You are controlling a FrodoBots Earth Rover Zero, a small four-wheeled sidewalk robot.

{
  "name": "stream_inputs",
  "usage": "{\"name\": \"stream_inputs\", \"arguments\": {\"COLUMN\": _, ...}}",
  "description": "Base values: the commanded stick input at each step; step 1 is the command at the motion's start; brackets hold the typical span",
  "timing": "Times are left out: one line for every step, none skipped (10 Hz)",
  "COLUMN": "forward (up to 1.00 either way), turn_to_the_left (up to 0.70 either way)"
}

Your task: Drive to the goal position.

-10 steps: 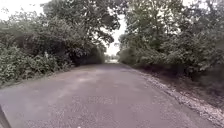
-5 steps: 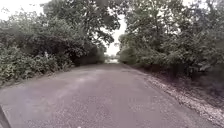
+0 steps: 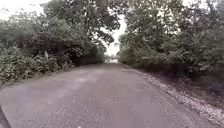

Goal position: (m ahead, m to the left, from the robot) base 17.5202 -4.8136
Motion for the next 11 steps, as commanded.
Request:
{"name": "stream_inputs", "arguments": {"forward": 0.06, "turn_to_the_left": 0.01}}
{"name": "stream_inputs", "arguments": {"forward": 0.06, "turn_to_the_left": 0.01}}
{"name": "stream_inputs", "arguments": {"forward": 0.06, "turn_to_the_left": 0.01}}
{"name": "stream_inputs", "arguments": {"forward": 0.06, "turn_to_the_left": 0.01}}
{"name": "stream_inputs", "arguments": {"forward": 0.06, "turn_to_the_left": 0.01}}
{"name": "stream_inputs", "arguments": {"forward": 0.06, "turn_to_the_left": 0.01}}
{"name": "stream_inputs", "arguments": {"forward": 0.06, "turn_to_the_left": 0.01}}
{"name": "stream_inputs", "arguments": {"forward": 0.06, "turn_to_the_left": 0.01}}
{"name": "stream_inputs", "arguments": {"forward": 0.06, "turn_to_the_left": 0.01}}
{"name": "stream_inputs", "arguments": {"forward": 0.06, "turn_to_the_left": 0.01}}
{"name": "stream_inputs", "arguments": {"forward": 0.06, "turn_to_the_left": 0.01}}
